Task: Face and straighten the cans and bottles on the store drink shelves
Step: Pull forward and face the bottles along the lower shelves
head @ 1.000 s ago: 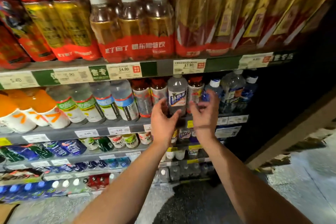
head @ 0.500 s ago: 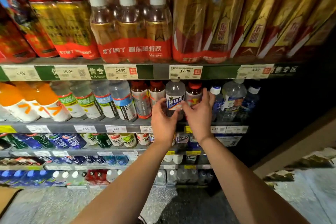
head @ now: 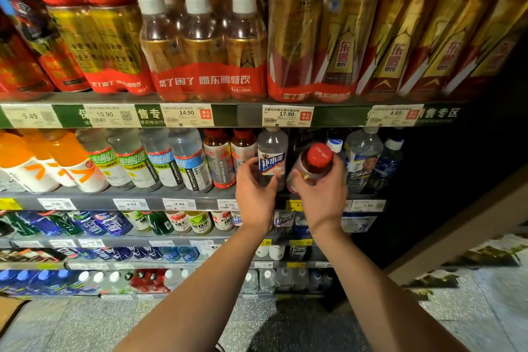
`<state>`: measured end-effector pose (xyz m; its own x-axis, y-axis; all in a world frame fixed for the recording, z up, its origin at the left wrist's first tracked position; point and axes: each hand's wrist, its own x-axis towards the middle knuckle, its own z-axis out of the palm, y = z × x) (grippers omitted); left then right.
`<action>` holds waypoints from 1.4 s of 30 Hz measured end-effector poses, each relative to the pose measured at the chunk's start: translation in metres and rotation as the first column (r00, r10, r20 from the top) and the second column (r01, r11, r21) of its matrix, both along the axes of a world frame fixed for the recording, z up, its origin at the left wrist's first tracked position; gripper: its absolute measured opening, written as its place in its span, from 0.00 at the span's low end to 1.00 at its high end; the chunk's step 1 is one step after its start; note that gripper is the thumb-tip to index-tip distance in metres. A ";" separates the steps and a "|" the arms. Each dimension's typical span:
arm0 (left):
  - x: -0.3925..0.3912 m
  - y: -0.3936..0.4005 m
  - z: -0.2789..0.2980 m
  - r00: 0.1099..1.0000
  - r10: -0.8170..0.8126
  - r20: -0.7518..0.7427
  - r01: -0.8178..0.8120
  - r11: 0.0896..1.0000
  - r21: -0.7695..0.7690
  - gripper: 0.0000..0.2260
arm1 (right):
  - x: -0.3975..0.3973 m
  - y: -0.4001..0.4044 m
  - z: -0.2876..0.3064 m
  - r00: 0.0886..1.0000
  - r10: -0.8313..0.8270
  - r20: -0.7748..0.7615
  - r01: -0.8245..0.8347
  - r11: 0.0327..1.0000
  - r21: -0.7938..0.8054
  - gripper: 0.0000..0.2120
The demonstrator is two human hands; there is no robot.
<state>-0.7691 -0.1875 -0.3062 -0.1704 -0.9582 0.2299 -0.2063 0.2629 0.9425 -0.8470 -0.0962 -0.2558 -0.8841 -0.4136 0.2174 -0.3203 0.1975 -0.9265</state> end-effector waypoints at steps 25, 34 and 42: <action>-0.049 0.024 0.001 0.972 0.158 0.172 -0.169 0.984 0.048 0.32 | -0.018 0.129 -0.024 0.960 -0.210 0.184 0.253 0.933 -0.255 0.29; -0.049 0.021 -0.004 0.993 0.003 0.120 -0.011 0.997 0.071 0.35 | -0.027 0.132 -0.026 0.952 -0.224 0.211 0.276 0.923 -0.268 0.30; -0.054 0.029 0.000 0.983 -0.137 0.121 0.127 0.988 0.083 0.35 | -0.034 0.126 -0.032 0.970 -0.152 0.188 0.185 0.967 -0.173 0.22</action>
<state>-0.8230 -0.1582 -0.3059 -0.3193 -0.9391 0.1273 -0.2924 0.2255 0.9293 -0.8807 0.0296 -0.2880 -0.9682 -0.2219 0.1155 -0.1301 0.0524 -0.9901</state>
